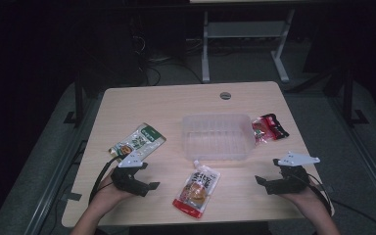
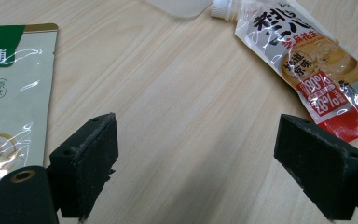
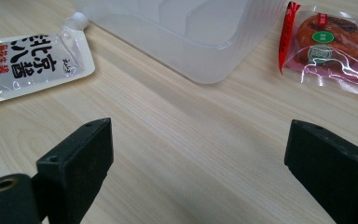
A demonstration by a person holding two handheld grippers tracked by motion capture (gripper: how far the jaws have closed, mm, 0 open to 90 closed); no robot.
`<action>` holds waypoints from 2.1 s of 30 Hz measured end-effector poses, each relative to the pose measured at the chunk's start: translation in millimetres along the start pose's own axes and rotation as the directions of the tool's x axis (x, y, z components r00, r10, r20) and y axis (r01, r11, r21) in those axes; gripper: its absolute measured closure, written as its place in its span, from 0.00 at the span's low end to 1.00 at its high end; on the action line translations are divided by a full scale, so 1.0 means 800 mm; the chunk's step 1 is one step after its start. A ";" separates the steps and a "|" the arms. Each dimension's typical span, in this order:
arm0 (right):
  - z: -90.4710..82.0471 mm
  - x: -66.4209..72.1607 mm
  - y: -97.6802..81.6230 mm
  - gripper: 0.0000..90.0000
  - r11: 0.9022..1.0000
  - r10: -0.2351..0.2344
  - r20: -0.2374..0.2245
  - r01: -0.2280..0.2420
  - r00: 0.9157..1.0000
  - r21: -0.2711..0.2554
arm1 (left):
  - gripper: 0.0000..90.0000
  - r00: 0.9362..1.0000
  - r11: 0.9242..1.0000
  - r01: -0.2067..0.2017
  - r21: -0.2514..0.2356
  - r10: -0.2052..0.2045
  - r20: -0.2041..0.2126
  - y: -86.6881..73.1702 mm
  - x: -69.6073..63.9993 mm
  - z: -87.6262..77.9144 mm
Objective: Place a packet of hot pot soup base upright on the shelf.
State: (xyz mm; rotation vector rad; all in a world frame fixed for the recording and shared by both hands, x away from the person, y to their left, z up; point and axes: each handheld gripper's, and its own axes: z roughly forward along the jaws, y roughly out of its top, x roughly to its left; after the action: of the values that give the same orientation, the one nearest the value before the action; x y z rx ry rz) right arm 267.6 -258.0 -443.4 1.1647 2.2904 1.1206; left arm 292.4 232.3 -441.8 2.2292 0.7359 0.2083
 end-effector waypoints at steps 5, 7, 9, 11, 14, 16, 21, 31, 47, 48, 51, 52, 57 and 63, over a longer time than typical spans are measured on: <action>-0.001 0.001 0.000 0.09 1.000 -0.005 -0.002 0.005 1.000 0.001 | 0.15 1.000 1.000 -0.008 0.008 0.008 -0.002 0.001 0.000 -0.001; -0.002 0.001 0.001 0.11 1.000 -0.012 -0.008 0.012 1.000 0.004 | 0.15 1.000 1.000 -0.005 0.009 0.005 -0.005 0.001 0.001 -0.001; -0.003 0.003 0.003 0.14 1.000 -0.016 -0.012 0.016 1.000 0.004 | 0.15 1.000 1.000 0.005 0.007 -0.005 -0.007 0.001 0.001 0.000; -0.003 0.004 0.005 0.16 1.000 -0.027 -0.025 0.027 0.999 0.009 | 0.15 1.000 1.000 0.013 0.001 -0.013 -0.009 0.000 0.000 -0.001; -0.003 0.009 0.006 0.20 0.999 -0.031 -0.040 0.032 0.999 0.017 | 0.15 1.000 1.000 0.017 -0.008 -0.017 -0.012 0.000 -0.002 -0.003; -0.003 0.011 0.009 0.23 0.999 -0.032 -0.053 0.033 0.998 0.021 | 0.15 1.000 1.000 0.003 0.005 -0.003 -0.008 -0.002 -0.002 -0.004; -0.004 0.023 0.016 0.47 0.998 -0.052 -0.100 0.053 0.994 0.016 | 0.15 1.000 1.000 0.010 -0.004 -0.010 -0.004 -0.003 -0.001 -0.006; 0.031 0.060 0.042 0.99 0.985 -0.132 -0.256 0.154 0.958 0.071 | 0.15 1.000 1.000 0.016 -0.010 -0.016 0.002 0.000 -0.002 -0.002; 0.104 0.099 0.081 1.00 0.958 -0.222 -0.314 0.267 0.923 0.108 | 0.15 1.000 1.000 0.003 -0.010 -0.003 0.016 0.001 -0.003 0.000; 0.107 0.100 0.083 1.00 0.957 -0.222 -0.314 0.269 0.923 0.113 | 0.15 1.000 1.000 0.011 -0.015 -0.010 0.019 0.000 -0.004 0.001; 0.121 0.103 0.088 1.00 0.952 -0.230 -0.309 0.280 0.923 0.126 | 0.15 1.000 1.000 0.015 -0.015 -0.015 0.024 0.000 -0.005 0.001; 0.125 0.104 0.089 1.00 0.950 -0.236 -0.305 0.285 0.923 0.127 | 0.15 1.000 1.000 0.014 -0.016 -0.014 0.027 0.001 -0.006 0.001; 0.134 0.103 0.092 1.00 0.950 -0.230 -0.300 0.280 0.926 0.135 | 0.19 0.998 0.999 0.022 -0.029 -0.020 0.064 0.004 -0.012 0.002; 0.131 0.096 0.092 1.00 0.951 -0.230 -0.289 0.278 0.929 0.137 | 0.28 0.996 1.000 0.003 -0.027 -0.001 0.087 0.010 -0.022 0.005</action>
State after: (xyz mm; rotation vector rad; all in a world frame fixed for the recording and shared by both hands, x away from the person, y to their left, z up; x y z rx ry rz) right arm 321.9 -119.5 -449.0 0.7743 2.7037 1.0481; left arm 283.1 215.5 -437.9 2.1976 0.6840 0.1187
